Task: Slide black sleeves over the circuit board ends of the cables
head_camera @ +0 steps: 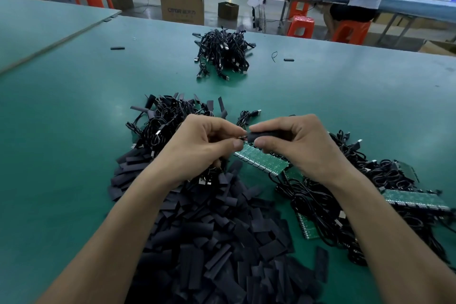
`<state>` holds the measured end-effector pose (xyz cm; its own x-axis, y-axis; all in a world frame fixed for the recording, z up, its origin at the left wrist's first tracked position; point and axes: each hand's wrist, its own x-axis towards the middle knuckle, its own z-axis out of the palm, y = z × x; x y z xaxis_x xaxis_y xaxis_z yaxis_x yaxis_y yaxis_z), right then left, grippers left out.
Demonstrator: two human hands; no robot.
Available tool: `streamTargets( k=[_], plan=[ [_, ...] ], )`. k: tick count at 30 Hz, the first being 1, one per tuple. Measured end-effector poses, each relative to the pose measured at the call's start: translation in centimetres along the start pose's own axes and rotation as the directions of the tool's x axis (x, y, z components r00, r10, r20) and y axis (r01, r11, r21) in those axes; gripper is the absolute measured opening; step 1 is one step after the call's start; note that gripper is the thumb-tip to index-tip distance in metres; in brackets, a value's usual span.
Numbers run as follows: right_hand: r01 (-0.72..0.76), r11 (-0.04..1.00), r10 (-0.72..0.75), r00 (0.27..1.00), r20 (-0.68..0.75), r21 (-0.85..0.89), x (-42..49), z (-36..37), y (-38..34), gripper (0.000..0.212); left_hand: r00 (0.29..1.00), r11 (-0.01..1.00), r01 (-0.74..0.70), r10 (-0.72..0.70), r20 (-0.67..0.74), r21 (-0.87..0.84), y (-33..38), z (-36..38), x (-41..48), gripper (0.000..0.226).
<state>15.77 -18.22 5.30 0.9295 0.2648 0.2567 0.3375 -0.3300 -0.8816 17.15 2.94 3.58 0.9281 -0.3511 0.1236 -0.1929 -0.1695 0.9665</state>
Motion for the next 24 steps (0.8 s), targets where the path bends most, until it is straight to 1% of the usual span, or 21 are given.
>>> streamTargets(
  k=[3,6,10,12,18,21,24],
  plan=[
    [0.014,1.000,-0.014,1.000,0.013,0.016,-0.1,0.2,0.2,0.025,1.000,1.000,0.009,-0.010,-0.016,-0.027,-0.2,0.2,0.1,0.017],
    [0.010,0.997,-0.007,0.999,-0.044,0.072,-0.4,0.4,0.6,0.024,0.998,0.998,0.038,-0.041,-0.052,-0.050,-0.3,0.3,0.1,0.015],
    [0.006,0.997,0.002,0.994,-0.110,0.078,-0.5,0.6,0.9,0.020,0.993,0.996,0.077,-0.073,-0.090,0.045,-0.4,0.4,0.1,0.016],
    [0.008,0.996,0.003,0.993,-0.122,0.086,-0.5,0.7,0.9,0.020,0.993,0.995,0.080,-0.075,-0.088,0.058,-0.3,0.5,0.1,0.015],
    [0.009,0.993,0.005,0.993,-0.116,0.116,-0.7,0.7,0.8,0.020,0.997,0.996,0.037,-0.030,-0.077,0.084,0.0,0.7,-0.1,0.011],
    [0.006,0.995,0.004,0.994,-0.105,0.100,-0.7,1.1,1.0,0.023,0.998,0.992,0.015,-0.007,-0.056,0.129,0.0,0.9,-0.2,0.013],
    [0.005,0.996,0.005,0.993,-0.120,0.085,-0.8,1.2,1.0,0.025,0.999,0.991,0.012,-0.005,-0.054,0.134,-0.1,1.0,-0.1,0.012]
  ],
)
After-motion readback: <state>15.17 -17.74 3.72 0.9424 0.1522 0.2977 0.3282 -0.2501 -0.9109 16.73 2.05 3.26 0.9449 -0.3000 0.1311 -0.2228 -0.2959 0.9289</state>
